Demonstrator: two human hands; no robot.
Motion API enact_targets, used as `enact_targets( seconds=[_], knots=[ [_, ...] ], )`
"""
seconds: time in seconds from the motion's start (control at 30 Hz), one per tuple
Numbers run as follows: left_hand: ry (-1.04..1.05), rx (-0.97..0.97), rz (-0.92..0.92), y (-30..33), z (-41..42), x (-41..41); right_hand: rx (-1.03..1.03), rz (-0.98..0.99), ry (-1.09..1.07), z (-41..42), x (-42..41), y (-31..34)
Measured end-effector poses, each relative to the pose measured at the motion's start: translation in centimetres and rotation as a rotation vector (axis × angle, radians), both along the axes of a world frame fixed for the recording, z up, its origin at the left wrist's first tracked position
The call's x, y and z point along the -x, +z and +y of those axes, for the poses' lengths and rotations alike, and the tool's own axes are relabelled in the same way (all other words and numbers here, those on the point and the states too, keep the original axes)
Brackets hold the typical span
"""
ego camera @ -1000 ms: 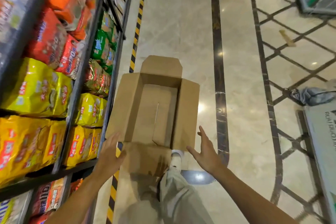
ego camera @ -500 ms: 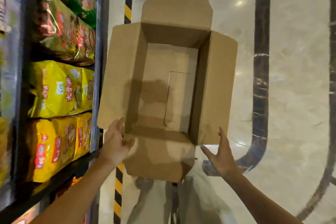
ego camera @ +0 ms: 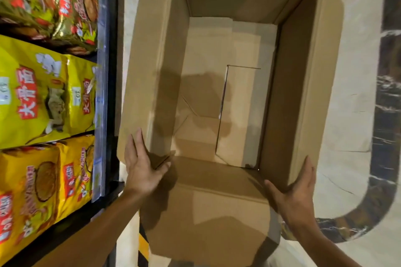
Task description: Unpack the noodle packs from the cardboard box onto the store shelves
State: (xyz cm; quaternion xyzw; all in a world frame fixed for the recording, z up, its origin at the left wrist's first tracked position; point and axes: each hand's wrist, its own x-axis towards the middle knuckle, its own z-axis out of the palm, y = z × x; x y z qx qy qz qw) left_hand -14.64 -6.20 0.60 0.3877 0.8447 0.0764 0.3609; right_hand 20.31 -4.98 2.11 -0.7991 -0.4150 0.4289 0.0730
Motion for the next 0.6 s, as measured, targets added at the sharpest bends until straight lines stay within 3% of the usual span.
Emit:
enact_targets(
  seconds=[0.27,0.6],
  knots=[
    [0.083,-0.205,-0.04,-2.4,0.5,0.1,-0.005,0.049,0.009,0.0,-0.7,-2.2],
    [0.143,-0.13,-0.105,0.6,1.1,-0.7,0.006,0.123,0.07,1.8,-1.3,1.6]
  ],
)
